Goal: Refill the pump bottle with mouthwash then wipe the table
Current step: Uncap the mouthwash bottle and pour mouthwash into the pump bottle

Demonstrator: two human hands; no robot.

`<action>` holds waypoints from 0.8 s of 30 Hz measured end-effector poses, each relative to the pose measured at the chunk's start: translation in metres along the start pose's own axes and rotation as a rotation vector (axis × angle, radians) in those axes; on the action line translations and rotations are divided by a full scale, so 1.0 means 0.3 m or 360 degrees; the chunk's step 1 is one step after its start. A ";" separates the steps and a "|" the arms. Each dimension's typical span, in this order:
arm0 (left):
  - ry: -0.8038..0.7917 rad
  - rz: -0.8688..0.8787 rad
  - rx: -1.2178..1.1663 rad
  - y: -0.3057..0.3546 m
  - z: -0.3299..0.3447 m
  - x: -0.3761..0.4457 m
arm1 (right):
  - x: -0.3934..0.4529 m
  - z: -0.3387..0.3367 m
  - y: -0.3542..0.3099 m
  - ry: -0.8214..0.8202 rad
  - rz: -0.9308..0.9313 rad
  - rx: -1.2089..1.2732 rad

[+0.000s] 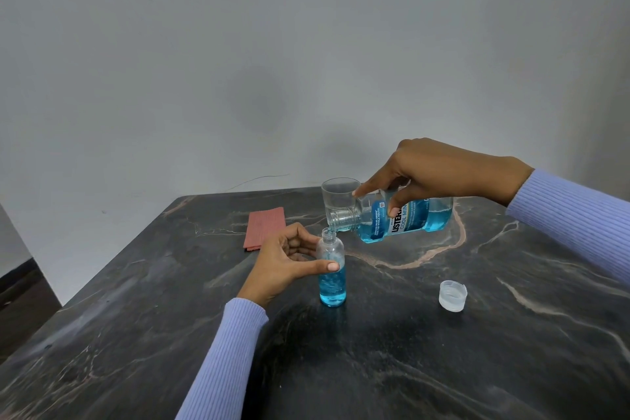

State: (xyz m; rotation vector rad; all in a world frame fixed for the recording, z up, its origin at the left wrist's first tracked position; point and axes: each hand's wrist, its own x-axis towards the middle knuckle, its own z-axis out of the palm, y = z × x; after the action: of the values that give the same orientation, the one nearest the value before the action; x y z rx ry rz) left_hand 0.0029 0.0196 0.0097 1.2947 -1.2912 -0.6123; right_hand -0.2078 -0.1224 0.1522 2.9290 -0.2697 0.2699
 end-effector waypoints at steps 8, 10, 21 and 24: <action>0.0002 -0.0007 -0.0004 -0.003 -0.001 0.000 | 0.002 -0.001 -0.001 0.0009 0.0003 0.0049; 0.0002 -0.0004 0.0005 -0.005 -0.002 0.001 | 0.002 0.000 0.000 0.0017 0.0000 0.0045; 0.0008 -0.0003 0.0033 -0.006 -0.001 0.002 | 0.001 -0.014 -0.015 -0.0023 -0.0006 -0.0045; 0.0007 -0.0006 0.0046 -0.006 -0.001 0.002 | -0.001 -0.016 -0.020 -0.0024 0.0005 -0.0063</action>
State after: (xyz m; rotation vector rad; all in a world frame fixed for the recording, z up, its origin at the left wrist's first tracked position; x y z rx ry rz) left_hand 0.0040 0.0187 0.0084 1.3219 -1.2989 -0.5952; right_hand -0.2076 -0.1156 0.1558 2.8930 -0.2786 0.2407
